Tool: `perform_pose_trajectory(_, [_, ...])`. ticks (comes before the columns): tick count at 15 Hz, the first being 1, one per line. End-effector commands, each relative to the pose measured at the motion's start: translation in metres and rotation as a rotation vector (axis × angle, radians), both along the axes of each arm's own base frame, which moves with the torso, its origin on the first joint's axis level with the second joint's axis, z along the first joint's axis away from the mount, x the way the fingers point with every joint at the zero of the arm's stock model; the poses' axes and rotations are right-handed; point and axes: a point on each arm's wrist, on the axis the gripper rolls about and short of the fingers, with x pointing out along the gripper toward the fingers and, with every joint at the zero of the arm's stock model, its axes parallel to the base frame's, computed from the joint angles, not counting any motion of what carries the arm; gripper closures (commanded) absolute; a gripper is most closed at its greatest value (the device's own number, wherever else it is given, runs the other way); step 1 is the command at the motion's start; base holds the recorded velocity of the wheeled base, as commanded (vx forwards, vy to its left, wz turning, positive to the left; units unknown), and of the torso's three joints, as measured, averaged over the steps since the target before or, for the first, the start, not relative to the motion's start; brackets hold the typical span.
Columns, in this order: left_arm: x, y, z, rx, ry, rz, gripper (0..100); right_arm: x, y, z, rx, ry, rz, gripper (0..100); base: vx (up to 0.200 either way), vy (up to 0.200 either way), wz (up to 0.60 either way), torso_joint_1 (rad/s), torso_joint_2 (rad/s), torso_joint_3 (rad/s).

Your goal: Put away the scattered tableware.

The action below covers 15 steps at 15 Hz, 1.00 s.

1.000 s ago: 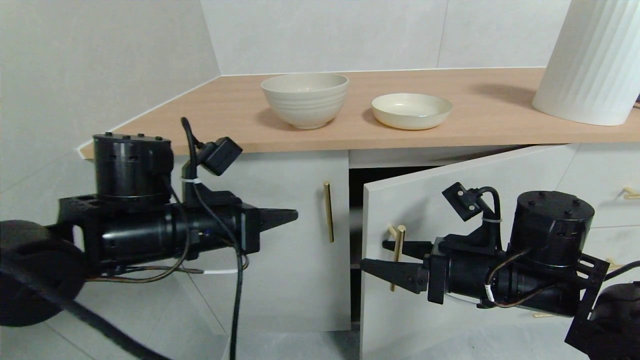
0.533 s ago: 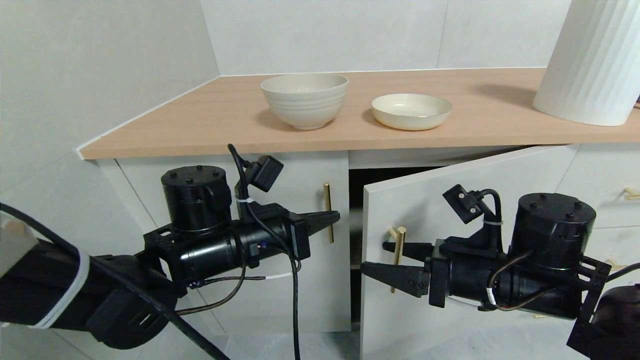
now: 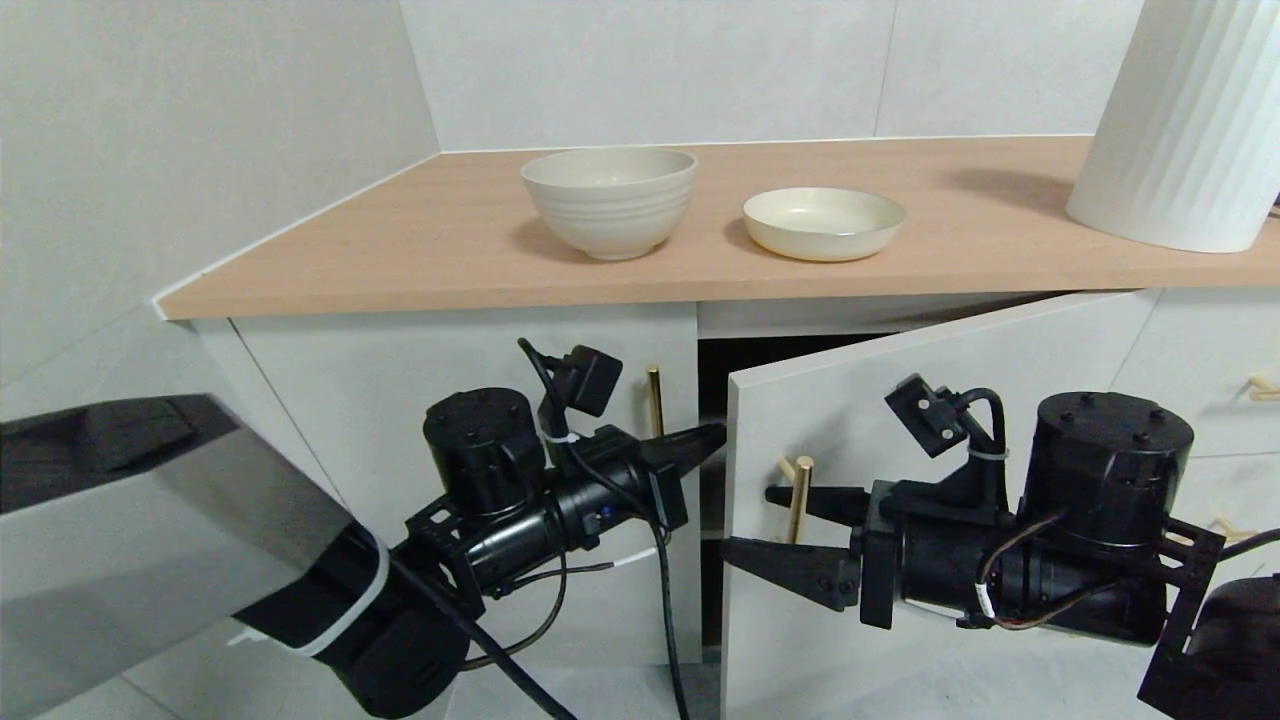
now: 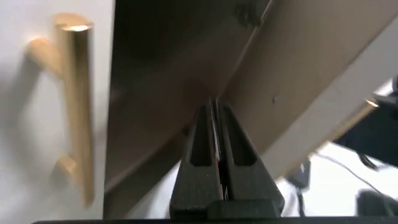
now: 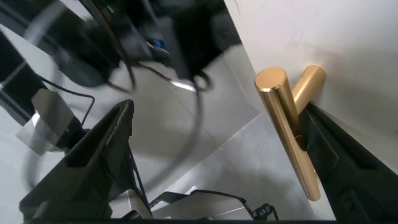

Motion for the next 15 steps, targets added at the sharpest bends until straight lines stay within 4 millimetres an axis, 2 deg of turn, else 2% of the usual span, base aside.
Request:
perform_pose_trajectory(1, [0.002, -0.013, -0.026, 0.024, 0.036, -0.020, 100, 0.000, 0.000, -0.001, -0.003, 0.005, -0.001, 0, 0.000, 0.000, 0.00, 0.000, 0.00, 0.000])
perform_pose_trajectory(6, [0.003, -0.014, -0.024, 0.001, 0.007, -0.024, 100, 0.001, -0.001, -0.002, -0.010, -0.001, -0.008, 0, 0.000, 0.000, 0.00, 0.000, 0.00, 0.000])
perform_pose_trajectory(9, [0.002, -0.015, -0.023, -0.009, -0.007, -0.028, 100, 0.007, -0.017, -0.011, -0.083, -0.094, -0.052, 0, 0.000, 0.000, 0.00, 0.000, 0.00, 0.000])
perform_pose_trajectory(12, [0.001, -0.016, -0.021, -0.017, -0.018, -0.033, 100, 0.005, -0.025, -0.013, -0.095, -0.089, -0.070, 0, 0.000, 0.000, 0.00, 0.000, 0.00, 0.000])
perform_pose_trajectory(14, [0.000, -0.018, -0.020, -0.019, -0.020, -0.037, 100, 0.007, -0.035, -0.008, -0.087, -0.101, -0.106, 0, 0.000, 0.000, 0.00, 0.000, 0.00, 0.000])
perform_pose_trajectory(15, [0.000, -0.018, -0.019, -0.021, -0.024, -0.037, 100, 0.000, -0.041, -0.006, -0.085, -0.101, -0.116, 0, 0.000, 0.000, 0.00, 0.000, 0.00, 0.000])
